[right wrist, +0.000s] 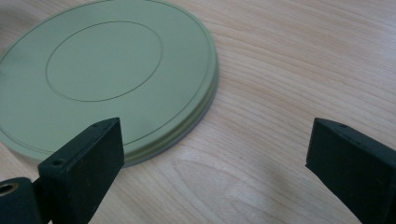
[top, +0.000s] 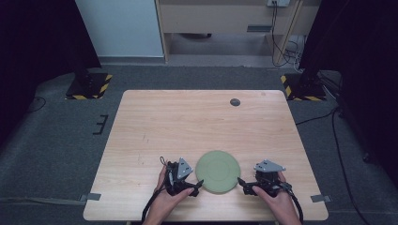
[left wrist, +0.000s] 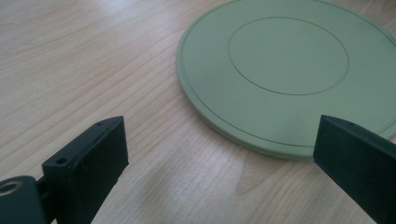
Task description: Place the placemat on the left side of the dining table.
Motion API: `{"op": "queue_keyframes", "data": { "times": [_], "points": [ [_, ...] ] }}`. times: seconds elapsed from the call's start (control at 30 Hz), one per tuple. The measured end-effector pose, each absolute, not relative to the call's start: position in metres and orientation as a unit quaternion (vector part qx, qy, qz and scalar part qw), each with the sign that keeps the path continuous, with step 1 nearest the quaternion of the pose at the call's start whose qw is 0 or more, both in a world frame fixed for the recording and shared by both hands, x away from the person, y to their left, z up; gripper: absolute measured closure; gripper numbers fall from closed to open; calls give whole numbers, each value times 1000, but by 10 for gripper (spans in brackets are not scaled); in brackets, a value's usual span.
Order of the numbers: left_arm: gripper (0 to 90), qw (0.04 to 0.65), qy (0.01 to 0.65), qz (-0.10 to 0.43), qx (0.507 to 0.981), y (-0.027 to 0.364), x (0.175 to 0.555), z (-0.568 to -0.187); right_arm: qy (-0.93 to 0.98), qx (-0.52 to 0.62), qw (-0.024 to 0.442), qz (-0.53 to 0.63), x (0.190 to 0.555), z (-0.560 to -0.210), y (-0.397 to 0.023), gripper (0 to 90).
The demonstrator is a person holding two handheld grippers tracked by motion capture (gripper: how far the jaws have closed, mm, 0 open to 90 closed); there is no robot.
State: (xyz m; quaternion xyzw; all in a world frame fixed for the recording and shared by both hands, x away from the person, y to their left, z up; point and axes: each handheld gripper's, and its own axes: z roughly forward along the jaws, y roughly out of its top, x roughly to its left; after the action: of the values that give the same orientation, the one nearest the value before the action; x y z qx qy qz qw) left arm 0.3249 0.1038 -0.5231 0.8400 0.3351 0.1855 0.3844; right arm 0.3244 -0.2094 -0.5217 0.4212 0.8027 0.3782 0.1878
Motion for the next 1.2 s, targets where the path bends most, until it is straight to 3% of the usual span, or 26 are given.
{"op": "queue_keyframes", "data": {
  "times": [1.2],
  "points": [
    [0, 373, 337, 189, 843, 93, 332, -527, 807, 424, 192, 362, 327, -528, -195, 9]
  ]
}}
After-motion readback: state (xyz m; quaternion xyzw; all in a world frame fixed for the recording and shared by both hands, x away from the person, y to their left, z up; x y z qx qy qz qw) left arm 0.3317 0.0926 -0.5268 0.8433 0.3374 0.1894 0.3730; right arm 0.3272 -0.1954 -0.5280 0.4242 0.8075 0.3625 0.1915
